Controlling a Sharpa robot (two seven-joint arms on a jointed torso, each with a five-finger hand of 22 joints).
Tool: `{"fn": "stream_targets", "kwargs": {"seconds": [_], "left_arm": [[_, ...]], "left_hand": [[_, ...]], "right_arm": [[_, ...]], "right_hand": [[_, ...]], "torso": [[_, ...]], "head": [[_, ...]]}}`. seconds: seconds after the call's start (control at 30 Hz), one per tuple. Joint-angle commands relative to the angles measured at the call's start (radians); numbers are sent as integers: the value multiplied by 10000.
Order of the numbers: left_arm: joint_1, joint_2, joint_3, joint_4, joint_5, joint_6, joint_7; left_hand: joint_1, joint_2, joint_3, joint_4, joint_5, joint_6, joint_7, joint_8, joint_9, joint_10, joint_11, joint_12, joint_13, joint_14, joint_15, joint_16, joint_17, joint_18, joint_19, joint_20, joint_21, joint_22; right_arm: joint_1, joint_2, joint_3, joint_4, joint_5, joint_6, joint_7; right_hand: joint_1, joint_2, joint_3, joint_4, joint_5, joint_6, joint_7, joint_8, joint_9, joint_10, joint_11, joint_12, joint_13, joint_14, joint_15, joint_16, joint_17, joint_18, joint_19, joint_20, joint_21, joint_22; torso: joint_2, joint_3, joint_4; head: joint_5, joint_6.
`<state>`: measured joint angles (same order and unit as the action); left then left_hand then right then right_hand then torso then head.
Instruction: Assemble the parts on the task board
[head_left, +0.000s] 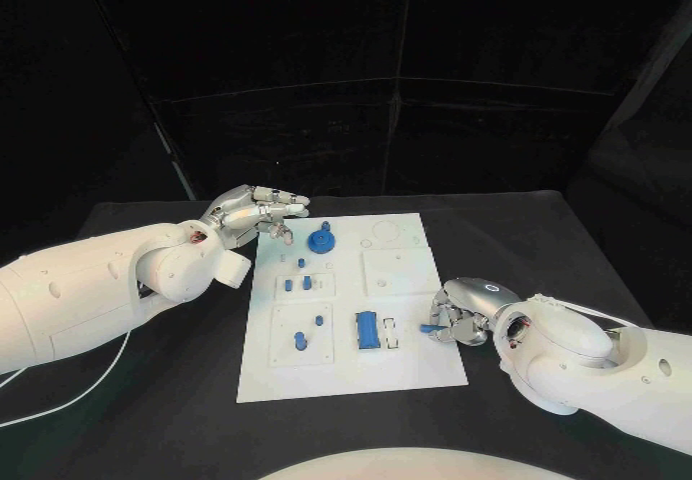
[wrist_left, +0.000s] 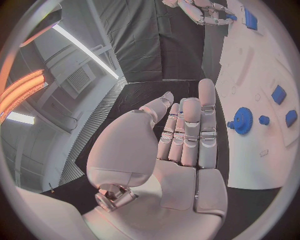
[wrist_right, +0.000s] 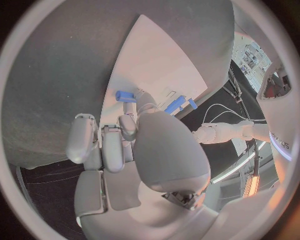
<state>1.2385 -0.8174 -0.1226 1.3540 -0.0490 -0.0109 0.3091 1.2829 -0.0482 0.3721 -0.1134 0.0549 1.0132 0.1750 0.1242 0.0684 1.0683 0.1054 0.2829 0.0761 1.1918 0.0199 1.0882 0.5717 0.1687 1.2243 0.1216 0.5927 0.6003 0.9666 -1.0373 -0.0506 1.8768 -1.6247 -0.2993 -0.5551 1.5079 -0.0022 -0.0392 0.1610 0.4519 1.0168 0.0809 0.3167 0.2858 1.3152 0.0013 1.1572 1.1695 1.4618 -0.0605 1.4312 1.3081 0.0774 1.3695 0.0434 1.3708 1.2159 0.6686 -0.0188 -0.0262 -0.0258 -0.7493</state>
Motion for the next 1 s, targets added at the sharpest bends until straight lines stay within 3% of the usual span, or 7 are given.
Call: {"fn": "stream_targets", "kwargs": {"seconds": [0.03, 0.1, 0.23, 0.37, 0.5, 0.87, 1.0], "left_arm": [[9, -11, 8, 26, 39, 200, 145], [8, -15, 8, 23, 39, 225, 135], [8, -17, 8, 20, 39, 244, 123], [8, -19, 8, 28, 39, 231, 112], [8, -23, 8, 38, 39, 225, 110], [9, -42, 8, 71, 39, 225, 105], [9, -32, 9, 77, 39, 232, 107]], "left_hand": [[-15, 61, -22, -32, -31, -25, 10, 66, -7, -83, 1, 33, -4, -81, 19, -38, -12, 136, -76, -23, -68, -14], [-4, 64, -15, -40, -29, -33, 13, 65, -8, -92, 3, 33, -5, -88, 18, -39, -21, 136, -78, -24, -69, -15], [8, 67, -9, -48, -27, -44, 17, 62, -10, -104, 6, 33, -8, -93, 19, -36, -25, 137, -80, -24, -70, -16], [15, 76, -1, -51, -26, -47, 19, 62, -11, -109, 7, 34, -9, -97, 19, -36, -29, 137, -80, -24, -71, -16], [21, 87, 7, -51, -26, -49, 21, 62, -11, -112, 8, 36, -9, -98, 19, -32, -28, 137, -81, -24, -71, -16], [36, 100, 20, -58, -26, -54, 23, 63, -12, -119, 9, 39, -10, -103, 19, -30, -33, 137, -82, -25, -72, -17], [36, 100, 20, -58, -26, -54, 23, 63, -12, -119, 9, 39, -10, -103, 19, -30, -33, 137, -82, -25, -72, -17]], "right_arm": [[-38, -51, -39, 103, 678, -540, -134], [-36, -106, -37, 204, 1009, -884, -36], [-33, -187, -34, 380, 1362, -1421, 143], [-31, -229, -32, 545, 1767, -1990, 363], [-29, -202, -30, 658, 2081, -2364, 531], [-28, 289, -29, 465, 3044, -2105, 446], [-28, 610, -30, 265, 3171, -1939, 221]], "right_hand": [[-247, 2, 367, 220, 417, 149, -36, -116, -2, 207, -56, 78, -3, 655, -70, 80, 325, -31, 119, 14, 94, 107], [-480, -186, 768, 474, 750, 211, -37, -258, -51, 272, -49, 124, 69, 666, -76, 117, 387, -43, 150, 8, 130, 166], [-677, -546, 1456, 703, 909, 318, -21, -430, -85, 334, -33, 174, 162, 677, -72, 156, 457, -51, 176, 4, 165, 231], [-1036, -731, 1647, 949, 401, 384, -9, -506, -85, 409, -14, 231, 223, 683, -56, 176, 493, -59, 194, 16, 186, 270], [-1095, -772, 1689, 979, 333, 395, -6, -530, -85, 432, -11, 259, 254, 687, -57, 188, 514, -63, 210, 17, 202, 299], [-1239, -937, 1699, 1001, 194, 468, -9, -559, -70, 466, -8, 295, 298, 692, -54, 202, 540, -65, 218, 21, 209, 314], [-1448, -982, 1631, 1071, 182, 615, -52, -517, -23, 508, -38, 307, 314, 693, -71, 207, 548, -71, 244, 15, 231, 350]], "torso": [[0, -3, 4], [4, -6, 13], [-2, -8, 12], [2, -15, 8], [11, -14, 3], [7, -20, -6], [-1, -5, 11]], "head": [[-9, -14], [12, -40], [7, -45], [26, -52], [23, -62], [70, -127], [126, -147]]}}
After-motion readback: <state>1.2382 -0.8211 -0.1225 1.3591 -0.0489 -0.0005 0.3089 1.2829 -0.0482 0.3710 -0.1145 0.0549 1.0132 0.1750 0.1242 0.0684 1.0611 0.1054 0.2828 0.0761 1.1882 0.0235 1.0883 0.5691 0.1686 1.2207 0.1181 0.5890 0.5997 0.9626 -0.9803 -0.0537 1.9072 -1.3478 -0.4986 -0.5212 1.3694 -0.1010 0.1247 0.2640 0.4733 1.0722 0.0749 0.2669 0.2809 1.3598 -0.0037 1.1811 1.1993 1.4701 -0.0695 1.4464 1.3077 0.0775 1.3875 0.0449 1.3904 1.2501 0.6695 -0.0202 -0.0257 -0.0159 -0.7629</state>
